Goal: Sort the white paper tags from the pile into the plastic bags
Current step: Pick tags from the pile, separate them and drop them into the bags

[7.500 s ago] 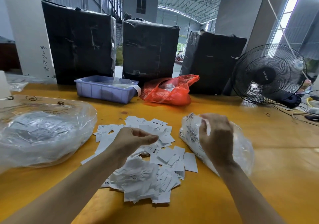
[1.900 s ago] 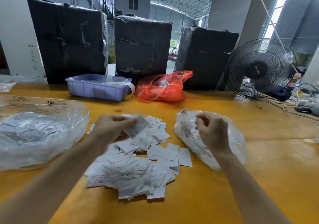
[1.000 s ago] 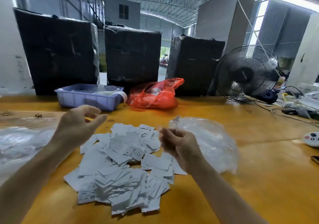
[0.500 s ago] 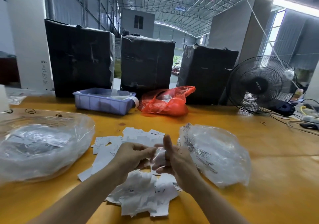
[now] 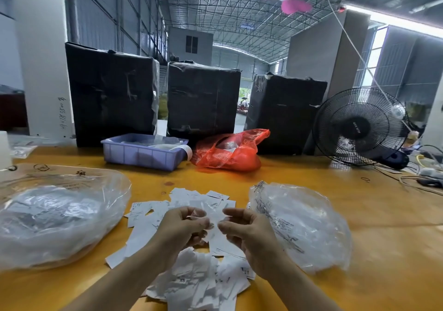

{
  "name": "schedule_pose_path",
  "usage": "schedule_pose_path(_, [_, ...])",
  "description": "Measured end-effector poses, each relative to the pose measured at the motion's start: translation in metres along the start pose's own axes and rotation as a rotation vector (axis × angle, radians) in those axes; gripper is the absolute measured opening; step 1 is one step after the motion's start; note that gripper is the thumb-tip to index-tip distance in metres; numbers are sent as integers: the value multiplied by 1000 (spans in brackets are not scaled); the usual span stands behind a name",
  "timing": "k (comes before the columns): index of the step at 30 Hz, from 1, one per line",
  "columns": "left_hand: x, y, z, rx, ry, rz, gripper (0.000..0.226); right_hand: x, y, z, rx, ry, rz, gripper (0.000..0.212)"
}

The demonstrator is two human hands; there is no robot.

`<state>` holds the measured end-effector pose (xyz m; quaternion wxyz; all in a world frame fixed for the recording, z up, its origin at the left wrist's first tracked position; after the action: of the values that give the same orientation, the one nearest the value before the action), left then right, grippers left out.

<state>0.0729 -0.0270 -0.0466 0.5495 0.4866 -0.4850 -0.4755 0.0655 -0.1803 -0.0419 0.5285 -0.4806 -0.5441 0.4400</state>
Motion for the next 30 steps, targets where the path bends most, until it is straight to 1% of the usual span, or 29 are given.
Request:
schedule_pose_path(1, [1, 1, 0, 7, -37, -49, 30, -2, -3, 1, -52, 11, 64, 29])
schedule_pose_path(3, [3, 6, 1, 76, -117, -184, 54, -1, -12, 4, -178, -1, 226, 30])
schedule_pose_path(5, [4, 12, 2, 187, -162, -330, 67, 6, -18, 9, -311, -45, 412, 31])
schedule_pose_path(6, [5, 15, 2, 232, -179, -381, 66, 10, -19, 11, -359, -65, 468, 31])
schedule_pose_path(7, [5, 16, 3, 258, -191, -403, 59, 13, -20, 12, -390, -74, 482, 31])
schedule_pose_path(8, [5, 17, 2, 263, -192, -395, 47, 13, -22, 12, -404, -64, 458, 29])
schedule_pose_path(10, [1, 18, 1, 281, -126, -403, 23, 5, -24, 8, -427, 25, 397, 24])
schedule_pose_path(11, [-3, 19, -1, 294, -72, -414, 16, -2, -26, 5, -453, 93, 422, 21])
schedule_pose_path(12, [-7, 19, -3, 290, -26, -395, 13, -10, -27, 1, -491, 158, 511, 20])
schedule_pose_path(13, [-10, 19, -4, 272, 5, -355, 11, -16, -28, -2, -535, 190, 650, 19])
schedule_pose_path(14, [-13, 18, -6, 248, 28, -307, 10, -18, -26, -5, -566, 174, 799, 19])
schedule_pose_path(16, [-18, 15, -9, 200, 61, -244, 8, -18, -19, -9, -547, 75, 1013, 24])
schedule_pose_path(19, [-19, 10, -10, 133, 69, -173, 11, -15, -3, -13, -414, -76, 1188, 46])
schedule_pose_path(20, [-19, 9, -10, 119, 66, -153, 14, -14, 1, -13, -385, -102, 1245, 49])
schedule_pose_path(21, [-18, 8, -10, 109, 64, -136, 15, -13, 2, -12, -379, -114, 1288, 48])
schedule_pose_path(24, [-15, 6, -8, 87, 64, -99, 21, -8, 0, -7, -476, -108, 1346, 31])
schedule_pose_path(26, [-14, 3, -7, 67, 64, -86, 23, -7, -2, -7, -517, -119, 1332, 24])
schedule_pose_path(28, [-13, 2, -6, 58, 61, -82, 24, -10, -3, -8, -489, -125, 1264, 22])
schedule_pose_path(30, [-14, 1, -6, 60, 74, -81, 24, -15, -4, -9, -427, -102, 1161, 28])
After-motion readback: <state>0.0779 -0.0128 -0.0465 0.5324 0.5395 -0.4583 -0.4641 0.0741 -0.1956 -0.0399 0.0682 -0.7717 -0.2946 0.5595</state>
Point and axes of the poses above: each hand's wrist, its own z-axis away from the middle knuckle, its own x-axis out of the palm, y = z × x, the point moved 6 cm from there along -z, towards the middle knuckle, and after that the axes turned 6 degrees about y, right-handed, at the moved point
